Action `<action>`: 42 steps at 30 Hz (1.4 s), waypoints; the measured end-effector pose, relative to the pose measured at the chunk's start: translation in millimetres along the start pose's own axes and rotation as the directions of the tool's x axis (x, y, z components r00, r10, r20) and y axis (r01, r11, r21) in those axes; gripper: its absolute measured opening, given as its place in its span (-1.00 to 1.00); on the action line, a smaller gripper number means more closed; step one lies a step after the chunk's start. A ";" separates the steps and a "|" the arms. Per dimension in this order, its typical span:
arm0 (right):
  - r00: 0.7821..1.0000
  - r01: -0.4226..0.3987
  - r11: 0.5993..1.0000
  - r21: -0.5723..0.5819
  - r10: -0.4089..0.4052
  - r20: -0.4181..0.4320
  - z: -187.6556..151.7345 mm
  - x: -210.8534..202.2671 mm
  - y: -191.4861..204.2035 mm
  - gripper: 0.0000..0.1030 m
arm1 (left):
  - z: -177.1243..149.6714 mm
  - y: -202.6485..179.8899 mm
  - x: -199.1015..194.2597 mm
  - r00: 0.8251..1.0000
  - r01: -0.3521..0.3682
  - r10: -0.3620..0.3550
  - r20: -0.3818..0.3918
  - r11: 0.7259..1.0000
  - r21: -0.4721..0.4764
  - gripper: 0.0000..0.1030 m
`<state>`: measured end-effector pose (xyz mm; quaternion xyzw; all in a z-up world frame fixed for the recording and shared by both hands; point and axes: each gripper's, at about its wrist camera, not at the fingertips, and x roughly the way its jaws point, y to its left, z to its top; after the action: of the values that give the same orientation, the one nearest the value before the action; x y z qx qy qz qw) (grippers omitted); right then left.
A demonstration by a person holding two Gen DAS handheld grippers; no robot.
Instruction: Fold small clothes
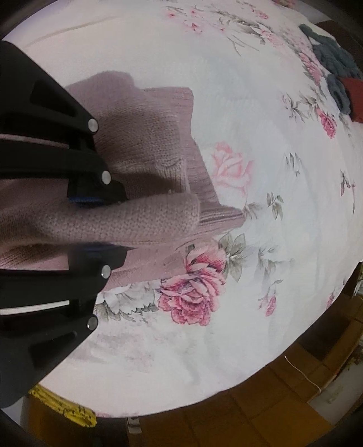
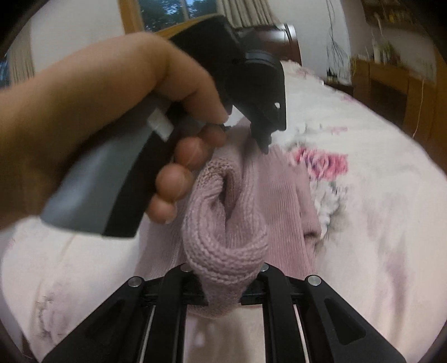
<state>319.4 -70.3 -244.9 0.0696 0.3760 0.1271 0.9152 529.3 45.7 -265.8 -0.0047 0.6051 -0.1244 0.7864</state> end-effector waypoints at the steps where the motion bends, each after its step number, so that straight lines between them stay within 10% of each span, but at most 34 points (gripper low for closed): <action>1: 1.000 -0.009 1.000 0.004 0.009 -0.003 -2.5 0.2 -3.6 -0.79 | -2.0 -1.7 2.9 1.000 0.000 0.000 0.005 1.000 -0.001 -0.62; 8: 0.984 -0.148 0.974 0.174 0.162 -0.072 -15.4 12.5 -48.3 -0.79 | -15.1 -14.9 25.4 0.999 0.012 -0.012 0.038 1.000 -0.002 -0.50; 15: 0.927 -0.285 0.881 0.378 0.354 -0.125 -32.2 39.7 -89.1 -0.75 | -19.4 -15.8 34.9 0.984 0.167 -0.165 0.064 0.985 -0.037 0.34; 29: 0.651 -0.512 0.509 0.692 0.756 -0.074 -37.9 76.4 -151.7 0.21 | -67.3 62.5 -82.4 0.867 0.461 -0.430 0.251 0.884 -0.077 0.57; 33: 0.606 -0.503 0.489 0.713 0.787 -0.112 -31.4 92.1 -158.1 0.22 | -113.6 89.2 -85.3 0.825 0.546 -0.510 0.243 0.831 -0.106 0.57; 36: 0.614 -0.484 0.545 0.685 0.769 -0.178 -24.7 95.4 -153.2 -0.18 | -145.7 97.7 -77.1 0.801 0.588 -0.561 0.209 0.802 -0.105 0.56; 38: 0.664 -0.470 0.629 0.619 0.714 -0.222 -11.4 82.6 -148.1 -0.68 | -162.5 97.2 -68.2 0.784 0.615 -0.594 0.180 0.782 -0.096 0.54; 42: 0.746 -0.496 0.715 0.493 0.641 -0.180 16.5 44.4 -146.5 -0.73 | -183.3 91.6 -39.2 0.758 0.652 -0.640 0.128 0.751 -0.106 0.50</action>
<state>387.9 -198.5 -295.8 0.3532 0.5044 0.3337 0.7137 362.8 168.6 -292.1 -0.2755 0.5400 -0.3439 0.7171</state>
